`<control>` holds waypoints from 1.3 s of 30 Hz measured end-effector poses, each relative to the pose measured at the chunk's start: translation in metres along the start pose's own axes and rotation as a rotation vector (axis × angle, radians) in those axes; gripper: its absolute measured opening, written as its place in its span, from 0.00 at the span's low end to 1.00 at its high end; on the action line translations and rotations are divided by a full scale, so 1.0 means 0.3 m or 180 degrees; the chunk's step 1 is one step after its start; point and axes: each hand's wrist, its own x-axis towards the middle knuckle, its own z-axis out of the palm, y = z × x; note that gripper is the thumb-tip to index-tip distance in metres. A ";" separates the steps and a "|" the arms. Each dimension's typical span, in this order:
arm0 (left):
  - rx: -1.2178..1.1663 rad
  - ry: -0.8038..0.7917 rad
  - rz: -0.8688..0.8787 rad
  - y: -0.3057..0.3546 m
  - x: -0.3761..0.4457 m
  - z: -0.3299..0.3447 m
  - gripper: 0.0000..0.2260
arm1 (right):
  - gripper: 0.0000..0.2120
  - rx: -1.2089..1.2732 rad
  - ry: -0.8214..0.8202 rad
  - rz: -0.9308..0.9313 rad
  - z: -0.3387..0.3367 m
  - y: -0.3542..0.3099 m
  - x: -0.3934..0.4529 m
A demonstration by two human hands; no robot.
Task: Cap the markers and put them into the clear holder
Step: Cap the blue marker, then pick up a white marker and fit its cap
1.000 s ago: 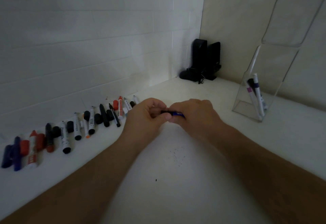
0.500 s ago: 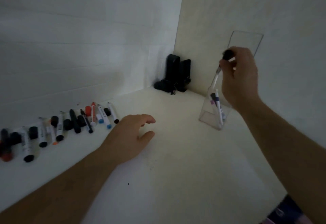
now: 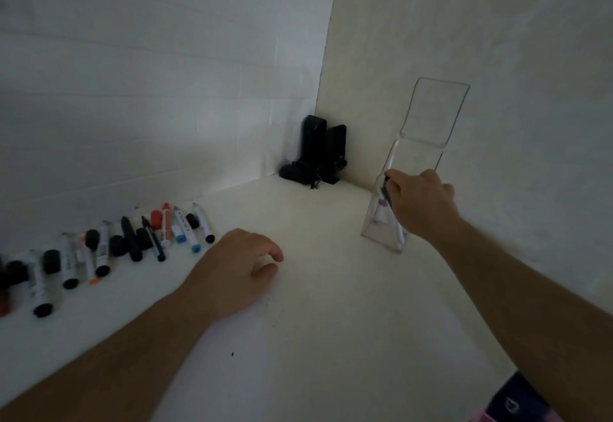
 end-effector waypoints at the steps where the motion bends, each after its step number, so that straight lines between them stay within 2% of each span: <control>1: 0.0000 0.0008 0.0007 -0.001 -0.001 -0.001 0.05 | 0.12 -0.0062 -0.0004 -0.0007 -0.001 -0.005 -0.002; 3: -0.0001 0.0040 0.0010 0.002 -0.005 -0.012 0.05 | 0.16 -0.0017 0.0291 0.0039 -0.003 -0.027 -0.012; 5: 0.0069 0.0102 -0.0082 -0.013 -0.008 -0.032 0.04 | 0.17 0.0219 0.0947 -0.0047 0.000 -0.074 -0.030; 7: 0.0142 0.0176 -0.0320 -0.035 -0.014 -0.063 0.11 | 0.17 0.0497 0.1308 -0.0429 0.006 -0.159 -0.049; 8: 0.0208 0.0216 -0.0469 -0.051 -0.021 -0.083 0.15 | 0.17 0.0812 0.1195 -0.0681 0.019 -0.226 -0.056; 11: 0.0417 0.0463 -0.0981 -0.074 -0.018 -0.129 0.18 | 0.14 0.1882 0.0145 -0.0957 0.057 -0.428 -0.078; 14: 0.0624 0.1356 -0.1448 -0.123 0.003 -0.162 0.13 | 0.15 0.2476 -0.0695 -0.1014 0.108 -0.629 -0.085; 16: 0.0482 0.1875 -0.1600 -0.176 0.002 -0.173 0.05 | 0.16 0.2736 -0.0915 -0.1087 0.133 -0.740 -0.078; 20: 0.0548 0.2097 -0.1989 -0.230 -0.006 -0.159 0.13 | 0.13 0.2567 -0.1117 -0.1610 0.188 -0.877 -0.043; 24: 0.0760 0.1922 -0.1826 -0.224 0.000 -0.143 0.17 | 0.15 0.2002 -0.1032 -0.1720 0.205 -0.876 -0.024; 27: 0.0782 0.1518 -0.1917 -0.209 0.009 -0.140 0.18 | 0.19 0.1391 -0.1024 -0.1602 0.196 -0.810 -0.008; 29: 0.0844 0.1209 -0.2025 -0.200 0.012 -0.138 0.19 | 0.16 0.1274 -0.1053 -0.1360 0.191 -0.752 -0.018; 32: 0.0917 0.0977 -0.2160 -0.193 0.018 -0.138 0.19 | 0.14 0.1581 -0.0948 -0.1069 0.197 -0.657 -0.071; 35: 0.1010 0.0758 -0.2261 -0.181 0.048 -0.143 0.19 | 0.13 0.2496 -0.0863 -0.0680 0.200 -0.593 -0.103; 39: 0.1176 -0.0052 -0.2335 -0.172 0.142 -0.188 0.23 | 0.12 0.3361 -0.1179 -0.0223 0.205 -0.554 -0.079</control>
